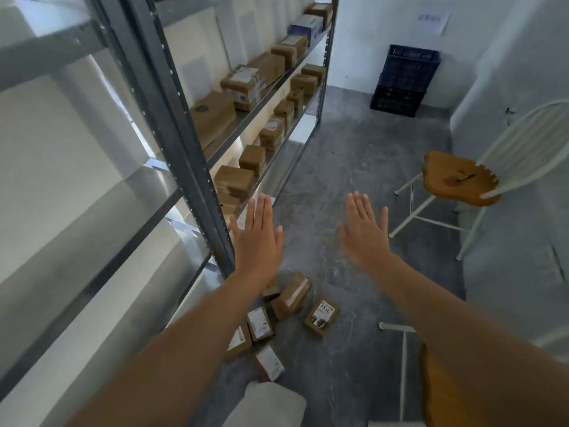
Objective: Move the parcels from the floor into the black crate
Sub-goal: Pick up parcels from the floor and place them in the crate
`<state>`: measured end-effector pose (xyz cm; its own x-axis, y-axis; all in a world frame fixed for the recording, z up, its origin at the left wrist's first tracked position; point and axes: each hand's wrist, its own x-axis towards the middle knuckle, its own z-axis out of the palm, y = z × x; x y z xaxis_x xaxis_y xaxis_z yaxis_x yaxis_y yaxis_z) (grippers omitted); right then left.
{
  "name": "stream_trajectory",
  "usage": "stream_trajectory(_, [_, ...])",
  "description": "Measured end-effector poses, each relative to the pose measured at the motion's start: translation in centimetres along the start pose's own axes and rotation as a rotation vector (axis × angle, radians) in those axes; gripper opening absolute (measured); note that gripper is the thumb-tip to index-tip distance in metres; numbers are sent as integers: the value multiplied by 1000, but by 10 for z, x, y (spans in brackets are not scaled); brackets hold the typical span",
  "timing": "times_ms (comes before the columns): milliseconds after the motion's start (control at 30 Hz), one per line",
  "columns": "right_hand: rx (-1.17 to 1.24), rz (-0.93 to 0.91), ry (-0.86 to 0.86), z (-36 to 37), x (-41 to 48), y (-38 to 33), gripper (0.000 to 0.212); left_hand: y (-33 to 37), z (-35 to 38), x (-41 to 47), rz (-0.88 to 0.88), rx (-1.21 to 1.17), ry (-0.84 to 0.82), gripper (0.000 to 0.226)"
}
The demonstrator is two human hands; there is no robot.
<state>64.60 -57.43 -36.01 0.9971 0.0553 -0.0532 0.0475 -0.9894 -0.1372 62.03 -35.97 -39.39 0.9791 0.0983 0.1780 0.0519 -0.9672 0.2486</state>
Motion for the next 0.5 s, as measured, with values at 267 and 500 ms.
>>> stream_trajectory(267, [-57,-18,-58,8,58,-42,63,-34,26,45,-10,-75,-49,65])
stream_trajectory(500, [-101,-86,-140,49,79,-66,65,-74,55,53,-162,-139,-143,65])
